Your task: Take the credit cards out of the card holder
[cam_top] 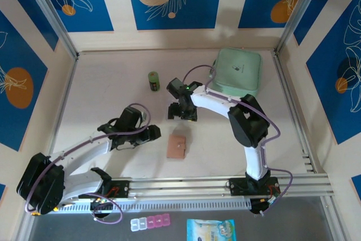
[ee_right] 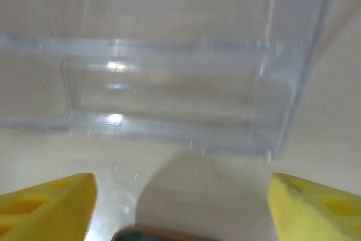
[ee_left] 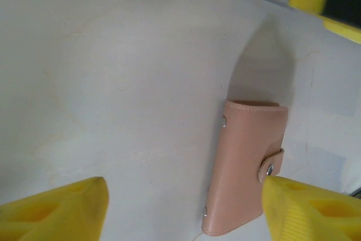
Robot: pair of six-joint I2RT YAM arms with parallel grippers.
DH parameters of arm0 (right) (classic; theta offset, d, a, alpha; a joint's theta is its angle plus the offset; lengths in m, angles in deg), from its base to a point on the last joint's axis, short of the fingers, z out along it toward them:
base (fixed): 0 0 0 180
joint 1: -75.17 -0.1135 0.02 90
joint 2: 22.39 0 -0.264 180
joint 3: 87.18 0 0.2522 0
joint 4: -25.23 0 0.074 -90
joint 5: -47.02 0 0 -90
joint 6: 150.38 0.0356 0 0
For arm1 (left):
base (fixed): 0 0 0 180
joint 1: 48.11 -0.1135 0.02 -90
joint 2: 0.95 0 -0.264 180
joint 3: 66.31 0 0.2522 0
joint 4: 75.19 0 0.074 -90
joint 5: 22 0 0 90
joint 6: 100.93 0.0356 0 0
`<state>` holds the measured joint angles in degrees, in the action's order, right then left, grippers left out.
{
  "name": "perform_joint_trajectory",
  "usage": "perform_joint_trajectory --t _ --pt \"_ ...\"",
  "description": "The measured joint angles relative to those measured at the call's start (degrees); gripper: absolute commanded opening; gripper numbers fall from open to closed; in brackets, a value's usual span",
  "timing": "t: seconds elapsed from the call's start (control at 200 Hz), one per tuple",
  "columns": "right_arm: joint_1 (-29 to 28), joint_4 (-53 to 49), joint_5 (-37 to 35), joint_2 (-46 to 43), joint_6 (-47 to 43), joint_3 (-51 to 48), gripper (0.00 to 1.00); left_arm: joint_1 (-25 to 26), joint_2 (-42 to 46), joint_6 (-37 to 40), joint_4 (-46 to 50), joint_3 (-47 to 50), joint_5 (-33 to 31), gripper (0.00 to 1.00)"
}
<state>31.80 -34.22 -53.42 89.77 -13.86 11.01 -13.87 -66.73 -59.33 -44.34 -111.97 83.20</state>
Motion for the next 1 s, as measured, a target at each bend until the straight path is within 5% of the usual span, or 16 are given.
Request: perform_joint_trajectory --t 0.505,0.71,1.0 --pt "-3.3 2.6 3.2 -16.2 2.6 -18.9 0.63 9.3 -11.9 -5.4 -11.9 0.0 1.9 0.42" --pt "-4.4 3.0 3.2 -17.6 3.5 -19.7 0.6 12.8 -15.4 -7.7 -15.6 0.0 2.2 0.32" --pt "-8.5 2.2 2.9 -17.0 5.0 -19.5 0.49 13.9 -13.7 -11.2 -17.9 1.7 0.6 0.32"
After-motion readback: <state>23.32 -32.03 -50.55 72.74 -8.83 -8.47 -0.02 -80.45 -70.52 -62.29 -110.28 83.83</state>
